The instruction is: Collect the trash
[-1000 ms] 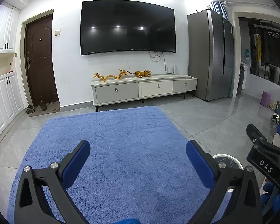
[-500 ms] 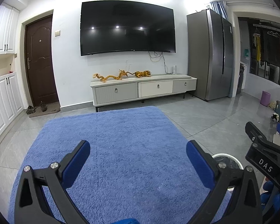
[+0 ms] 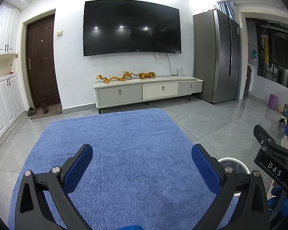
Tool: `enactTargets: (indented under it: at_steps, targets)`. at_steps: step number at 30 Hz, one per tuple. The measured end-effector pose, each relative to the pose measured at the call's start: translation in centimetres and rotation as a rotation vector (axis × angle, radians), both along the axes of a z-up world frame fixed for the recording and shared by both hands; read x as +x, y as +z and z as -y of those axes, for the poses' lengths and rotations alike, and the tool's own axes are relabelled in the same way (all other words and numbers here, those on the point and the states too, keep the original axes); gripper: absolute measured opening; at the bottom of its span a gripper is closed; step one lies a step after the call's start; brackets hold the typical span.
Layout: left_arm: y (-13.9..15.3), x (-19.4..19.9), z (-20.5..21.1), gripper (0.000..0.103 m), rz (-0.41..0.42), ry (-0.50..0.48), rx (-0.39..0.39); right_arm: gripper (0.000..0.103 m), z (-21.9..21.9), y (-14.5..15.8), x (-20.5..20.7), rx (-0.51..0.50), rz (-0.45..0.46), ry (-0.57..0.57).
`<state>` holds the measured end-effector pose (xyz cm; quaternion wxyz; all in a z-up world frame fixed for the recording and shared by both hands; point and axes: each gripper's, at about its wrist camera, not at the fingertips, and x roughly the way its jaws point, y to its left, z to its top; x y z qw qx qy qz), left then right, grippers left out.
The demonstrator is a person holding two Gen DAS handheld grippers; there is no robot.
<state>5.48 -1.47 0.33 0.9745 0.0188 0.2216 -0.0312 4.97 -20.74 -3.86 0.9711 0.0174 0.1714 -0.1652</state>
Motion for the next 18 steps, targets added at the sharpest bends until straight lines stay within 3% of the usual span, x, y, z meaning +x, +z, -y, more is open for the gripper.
enactTargets:
  at_steps: [18]
  targets:
    - [0.16, -0.44, 0.21, 0.103, 0.007, -0.023, 0.011, 0.103, 0.18, 0.39, -0.56, 0.004, 0.005, -0.010]
